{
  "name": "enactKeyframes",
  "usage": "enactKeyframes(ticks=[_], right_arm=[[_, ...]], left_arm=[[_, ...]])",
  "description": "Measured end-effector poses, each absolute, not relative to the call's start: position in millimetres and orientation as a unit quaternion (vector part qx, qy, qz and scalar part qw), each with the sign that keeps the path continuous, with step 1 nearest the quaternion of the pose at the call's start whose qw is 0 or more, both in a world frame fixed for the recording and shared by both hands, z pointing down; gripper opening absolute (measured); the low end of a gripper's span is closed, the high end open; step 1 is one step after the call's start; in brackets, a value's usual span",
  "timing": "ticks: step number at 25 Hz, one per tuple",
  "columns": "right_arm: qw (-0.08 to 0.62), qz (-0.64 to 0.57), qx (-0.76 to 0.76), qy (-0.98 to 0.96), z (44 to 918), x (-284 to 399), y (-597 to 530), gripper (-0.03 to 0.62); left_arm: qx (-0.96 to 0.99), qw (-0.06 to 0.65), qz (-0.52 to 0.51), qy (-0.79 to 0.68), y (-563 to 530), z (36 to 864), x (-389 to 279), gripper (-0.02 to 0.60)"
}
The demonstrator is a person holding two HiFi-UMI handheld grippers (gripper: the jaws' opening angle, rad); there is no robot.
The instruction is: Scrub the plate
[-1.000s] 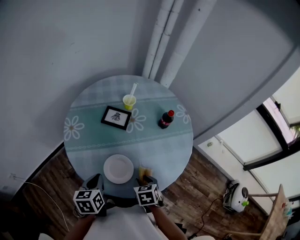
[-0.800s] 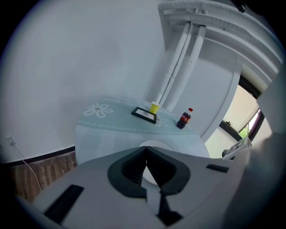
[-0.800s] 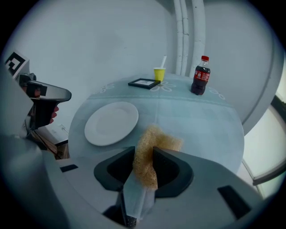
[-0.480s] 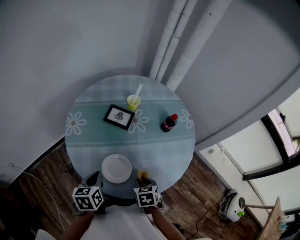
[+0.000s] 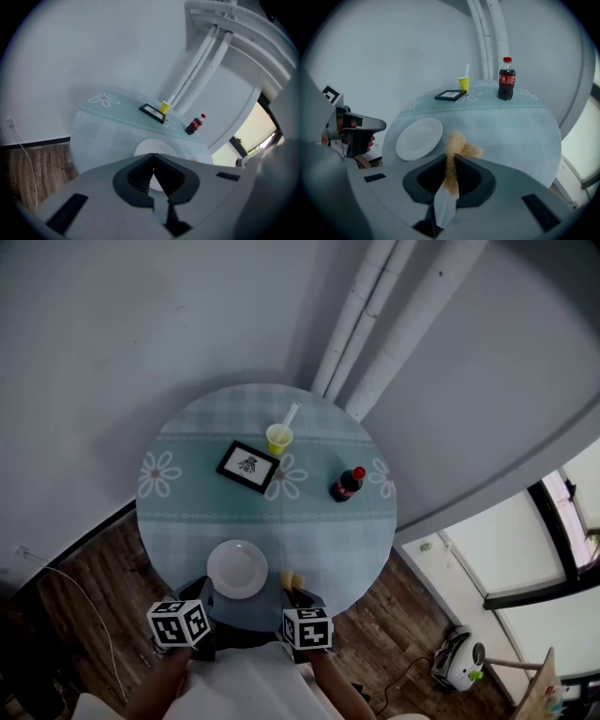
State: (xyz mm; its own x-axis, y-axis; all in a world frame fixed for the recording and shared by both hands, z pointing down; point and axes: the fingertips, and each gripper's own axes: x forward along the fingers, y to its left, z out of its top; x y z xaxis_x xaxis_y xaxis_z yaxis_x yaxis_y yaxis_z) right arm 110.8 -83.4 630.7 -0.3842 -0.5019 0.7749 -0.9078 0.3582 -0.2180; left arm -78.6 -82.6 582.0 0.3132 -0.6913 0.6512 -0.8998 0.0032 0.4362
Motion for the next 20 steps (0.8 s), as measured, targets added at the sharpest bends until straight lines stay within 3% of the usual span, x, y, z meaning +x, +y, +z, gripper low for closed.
enactKeyframes(ticks=[14, 16, 20], right_arm=[[0.279, 0.326, 0.519, -0.739, 621, 126, -70, 0.063], [0.272, 0.326, 0.534, -0.731, 619, 132, -68, 0.063], [0.264, 0.328, 0.559, -0.714, 617, 146, -68, 0.063]], left_arm=[[0.662, 0.486, 0.163, -0.547, -91, 621, -105, 0.016], [0.667, 0.493, 0.165, -0.534, -93, 626, -101, 0.114], [0.664, 0.511, 0.180, -0.516, -100, 638, -97, 0.128]])
